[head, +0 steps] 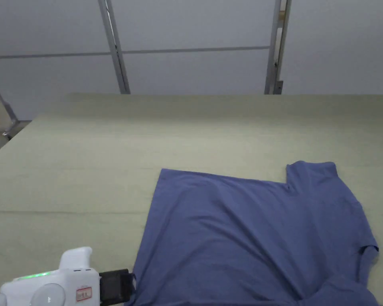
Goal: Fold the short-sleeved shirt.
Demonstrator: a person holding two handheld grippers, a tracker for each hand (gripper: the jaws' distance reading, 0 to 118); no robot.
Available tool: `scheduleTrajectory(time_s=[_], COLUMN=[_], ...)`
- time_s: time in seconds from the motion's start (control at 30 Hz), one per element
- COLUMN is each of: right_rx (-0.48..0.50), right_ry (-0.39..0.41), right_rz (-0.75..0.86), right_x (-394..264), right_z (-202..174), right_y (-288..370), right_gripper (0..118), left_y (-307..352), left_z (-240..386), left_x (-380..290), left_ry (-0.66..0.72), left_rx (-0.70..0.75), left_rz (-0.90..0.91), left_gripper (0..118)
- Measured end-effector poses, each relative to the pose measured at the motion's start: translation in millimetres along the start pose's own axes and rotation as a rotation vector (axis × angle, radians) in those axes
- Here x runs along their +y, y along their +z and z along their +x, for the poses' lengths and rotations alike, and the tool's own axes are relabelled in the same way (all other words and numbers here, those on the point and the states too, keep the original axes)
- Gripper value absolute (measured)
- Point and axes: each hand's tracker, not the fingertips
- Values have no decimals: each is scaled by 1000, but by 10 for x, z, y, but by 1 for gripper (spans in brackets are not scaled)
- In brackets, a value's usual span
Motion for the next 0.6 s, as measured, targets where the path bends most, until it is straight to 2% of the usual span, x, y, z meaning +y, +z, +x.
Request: scheduleTrajectory(time_s=[0.03, 0.1, 0.2, 0.23, 0.33, 0.37, 0.4, 0.43, 0.47, 0.5, 0.53, 0.6], right_rx=[2, 3, 0, -3, -4, 2, 1, 9, 12, -11, -26, -15], right_ry=[6, 23, 39, 44, 31, 17, 1, -18, -25, -24, -7, 27], right_rz=[-16, -60, -132, -163, -279, -327, -383, -447, -527, -571, -621, -675], right_x=[-30, -87, -183, -236, -378, -421, -470, -526, -587, -710, -812, -940], right_z=[1, 18, 24, 96, 160, 180, 211, 251, 281, 354, 388, 399], right_y=[-9, -32, -99, -143, -287, -332, -399, -476, -558, -647, -710, -784], right_gripper=[7, 7, 6, 7, 7, 12, 29, 59, 106, 118, 118, 118], left_y=[-146, -355, -454, -477, -630, -670, -722, -732, -697, -654, -582, -480], left_z=[-31, -46, -36, -13, 122, 135, 152, 158, 164, 159, 192, 231], left_x=[-71, -141, -91, -84, -81, -81, -93, -112, -124, -131, -153, -176], left_ry=[11, 9, 36, 35, -3, -10, -15, -16, -12, -17, 8, -16], left_rx=[14, 60, 17, 18, 44, 49, 74, 82, 53, 29, 1, 46], left_rz=[24, -38, -105, -102, -115, -123, -142, -122, -117, -101, -66, -53], left_gripper=[118, 118, 118, 114, 66, 49, 42, 34, 11, 8, 8, 8])
